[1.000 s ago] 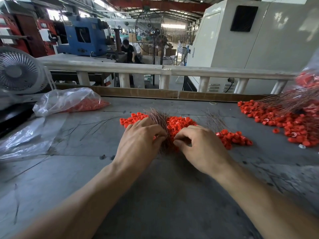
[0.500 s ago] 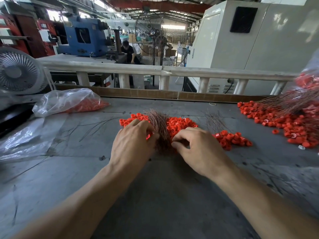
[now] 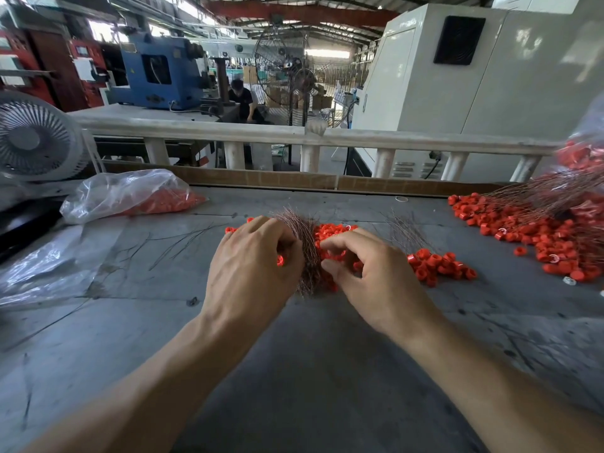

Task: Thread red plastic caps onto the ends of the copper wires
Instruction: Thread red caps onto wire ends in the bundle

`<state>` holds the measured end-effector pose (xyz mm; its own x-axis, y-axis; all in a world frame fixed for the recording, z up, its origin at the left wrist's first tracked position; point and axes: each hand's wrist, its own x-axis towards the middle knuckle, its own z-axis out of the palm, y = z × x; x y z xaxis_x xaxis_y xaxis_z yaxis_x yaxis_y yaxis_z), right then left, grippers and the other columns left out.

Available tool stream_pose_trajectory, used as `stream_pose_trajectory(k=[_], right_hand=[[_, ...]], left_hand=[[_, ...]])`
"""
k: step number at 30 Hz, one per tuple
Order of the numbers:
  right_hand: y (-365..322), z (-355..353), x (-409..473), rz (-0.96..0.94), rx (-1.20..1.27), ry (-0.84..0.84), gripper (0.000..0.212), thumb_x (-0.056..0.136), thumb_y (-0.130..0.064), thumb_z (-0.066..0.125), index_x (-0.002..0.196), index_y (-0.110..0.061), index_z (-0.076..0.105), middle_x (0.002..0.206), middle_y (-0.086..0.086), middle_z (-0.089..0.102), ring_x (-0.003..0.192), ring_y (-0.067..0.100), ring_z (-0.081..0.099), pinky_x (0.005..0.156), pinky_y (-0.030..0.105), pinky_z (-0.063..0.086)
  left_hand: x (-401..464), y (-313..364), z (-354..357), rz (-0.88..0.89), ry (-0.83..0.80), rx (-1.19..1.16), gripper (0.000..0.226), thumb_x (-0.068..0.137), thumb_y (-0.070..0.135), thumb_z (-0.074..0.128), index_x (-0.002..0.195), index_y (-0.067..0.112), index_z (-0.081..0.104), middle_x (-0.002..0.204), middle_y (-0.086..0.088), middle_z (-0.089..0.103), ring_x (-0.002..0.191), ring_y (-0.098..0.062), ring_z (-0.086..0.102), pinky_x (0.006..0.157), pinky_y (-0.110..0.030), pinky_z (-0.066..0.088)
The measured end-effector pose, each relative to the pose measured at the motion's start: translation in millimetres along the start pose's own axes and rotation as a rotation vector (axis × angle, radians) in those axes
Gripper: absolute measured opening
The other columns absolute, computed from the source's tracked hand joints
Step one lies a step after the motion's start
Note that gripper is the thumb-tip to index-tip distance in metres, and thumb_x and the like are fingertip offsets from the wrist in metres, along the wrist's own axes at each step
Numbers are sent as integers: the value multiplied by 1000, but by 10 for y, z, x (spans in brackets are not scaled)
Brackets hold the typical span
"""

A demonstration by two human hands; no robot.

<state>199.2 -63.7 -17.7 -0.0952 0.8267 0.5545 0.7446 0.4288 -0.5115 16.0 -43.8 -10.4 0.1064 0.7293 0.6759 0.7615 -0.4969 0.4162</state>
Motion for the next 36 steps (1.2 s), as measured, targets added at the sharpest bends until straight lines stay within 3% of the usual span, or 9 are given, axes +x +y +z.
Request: stream_pose_trajectory(k=[4,8,13,15,17,20,23,28,36], right_hand=[[-102,15,-2,31,267,23,22,90,-17,77,111,-24,75,100,-12,68,94,8,64,82,16,49],[-131,40,-1,79,428,15,7,92,-15,74,97,-20,77,97,-9,70,96,12,67,84,31,55],[-99,-12,39,187,745,133,11,98,-2,63,94,-10,70,103,5,76,96,22,74,70,38,63],[-101,-85,67,227,935,196,10,100,0,57,96,-4,65,102,13,76,98,28,75,64,34,63],[-93,-156,96,273,1051,267,10,102,-2,54,97,-4,62,96,16,77,93,33,76,59,31,61],[-60,-226,134,295,1074,361,12,103,-4,52,96,-7,61,91,13,76,91,35,76,57,30,60],[-30,-242,127,290,1021,347,11,103,-4,53,97,-7,61,93,12,77,94,33,76,59,30,61],[-76,-142,29,237,796,77,8,100,-3,58,98,-3,65,90,14,77,89,26,76,64,32,62],[-175,-169,60,264,1057,232,9,102,-3,53,97,-3,61,77,11,68,83,33,76,58,30,60]], left_hand=[[-41,67,-41,57,29,-153,14,91,28,70,80,30,62,75,19,55,75,-5,55,64,-12,38],[-71,97,-38,67,47,-292,11,91,31,70,81,32,63,76,20,58,77,-5,58,65,-7,38],[22,-94,-55,-55,51,-344,14,98,32,63,85,28,66,77,12,63,71,-8,62,59,-19,45],[86,-267,-63,-168,40,-234,11,97,25,61,92,30,70,86,14,67,79,-4,63,67,-23,49],[125,-428,-39,-290,-53,-99,25,96,16,56,109,29,72,109,8,68,100,-10,64,86,-34,52],[145,-585,0,-395,-253,1,48,91,10,51,135,28,62,140,-2,58,129,-24,53,108,-41,43],[164,-614,46,-379,-388,43,58,91,15,54,146,32,50,153,2,47,141,-26,42,115,-46,35],[146,-613,134,-312,-387,70,50,94,12,49,140,30,56,142,-2,57,131,-28,51,107,-39,39],[106,-571,124,-248,-276,18,32,92,13,61,117,30,72,119,3,71,114,-20,63,95,-33,48]])
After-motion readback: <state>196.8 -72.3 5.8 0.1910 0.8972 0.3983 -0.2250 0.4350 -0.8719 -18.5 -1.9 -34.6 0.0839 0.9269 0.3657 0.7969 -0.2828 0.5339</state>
